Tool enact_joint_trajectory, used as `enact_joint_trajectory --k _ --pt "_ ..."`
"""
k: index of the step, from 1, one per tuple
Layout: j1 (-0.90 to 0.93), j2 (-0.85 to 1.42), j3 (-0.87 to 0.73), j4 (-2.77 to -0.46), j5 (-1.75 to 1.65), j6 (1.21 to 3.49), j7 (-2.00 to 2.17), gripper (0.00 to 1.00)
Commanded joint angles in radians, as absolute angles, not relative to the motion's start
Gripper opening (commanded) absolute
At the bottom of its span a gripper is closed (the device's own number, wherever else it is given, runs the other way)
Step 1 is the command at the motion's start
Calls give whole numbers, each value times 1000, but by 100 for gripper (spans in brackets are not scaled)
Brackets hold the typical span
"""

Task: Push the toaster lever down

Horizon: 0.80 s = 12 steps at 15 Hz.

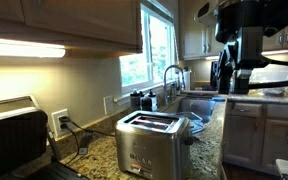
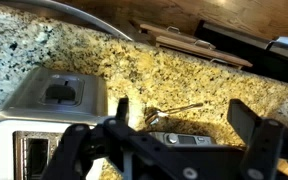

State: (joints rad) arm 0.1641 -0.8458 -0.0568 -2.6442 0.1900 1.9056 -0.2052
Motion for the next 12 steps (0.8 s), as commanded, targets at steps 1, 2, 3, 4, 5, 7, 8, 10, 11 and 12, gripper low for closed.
enact_joint_trajectory --k 1,2,3,4,5,7,8,10,11,12 --pt "153 -845 -49 -2641 197 1902 -211 100" --pt "153 -845 -49 -2641 197 1902 -211 100" --pt "153 -845 -49 -2641 197 1902 -211 100" --pt "153 -845 -49 -2641 197 1902 -211 100" --pt "153 -845 -49 -2641 197 1902 -211 100" --pt "153 -845 -49 -2641 197 1902 -211 100" --pt "153 -845 -49 -2641 197 1902 -211 100" --pt "153 -845 -49 -2641 197 1902 -211 100" --pt "153 -845 -49 -2641 197 1902 -211 100" --pt "143 -840 -39 -2644 184 1920 -200 100"
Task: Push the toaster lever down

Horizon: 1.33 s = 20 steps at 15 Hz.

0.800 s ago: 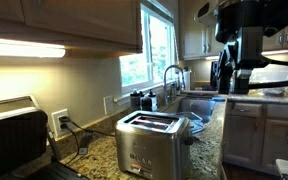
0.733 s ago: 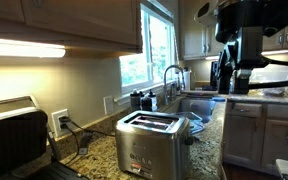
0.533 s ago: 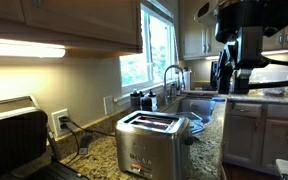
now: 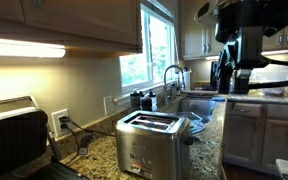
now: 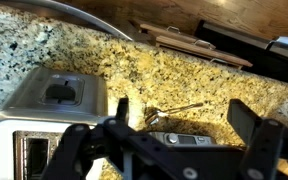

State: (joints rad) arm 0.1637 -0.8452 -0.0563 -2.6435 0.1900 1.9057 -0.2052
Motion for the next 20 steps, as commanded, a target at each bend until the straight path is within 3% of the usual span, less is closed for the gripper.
enact_joint_trajectory --k 1,16,18,20 --pt "135 -832 -34 -2646 174 1934 -195 100" --pt "-31 -698 12 -2666 -19 2048 -16 99" --pt "-29 -671 6 -2670 -8 2071 -13 74" --pt "-26 -647 3 -2670 -3 2089 -10 63"
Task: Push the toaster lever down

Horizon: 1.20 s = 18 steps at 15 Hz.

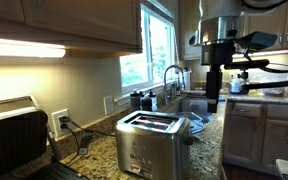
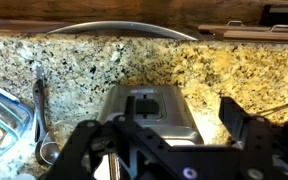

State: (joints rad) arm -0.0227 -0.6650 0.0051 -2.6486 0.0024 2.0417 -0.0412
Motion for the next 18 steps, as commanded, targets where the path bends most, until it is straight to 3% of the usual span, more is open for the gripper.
enact_joint_trajectory --k 1,9,11,18 --pt "-27 -634 3 -2668 -5 2101 -8 55" --pt "-40 -529 -10 -2670 -20 2235 -20 4" --pt "-43 -498 -14 -2672 -25 2263 -18 0" --pt "-60 -360 -35 -2667 -53 2376 -32 3"
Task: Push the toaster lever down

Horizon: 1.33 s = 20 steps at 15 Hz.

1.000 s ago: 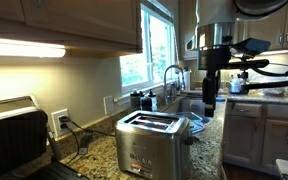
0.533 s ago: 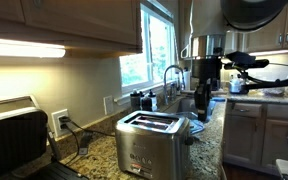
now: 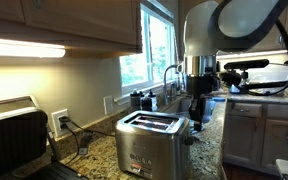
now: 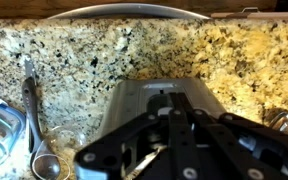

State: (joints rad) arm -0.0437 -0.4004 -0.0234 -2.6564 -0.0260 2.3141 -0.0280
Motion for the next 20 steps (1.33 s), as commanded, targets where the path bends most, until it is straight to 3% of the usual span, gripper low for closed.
enact_joint_trajectory --k 1,20 --pt "-59 -343 -42 -2664 -47 2389 -38 3" --pt "12 -195 -89 -2776 103 2769 -166 3"
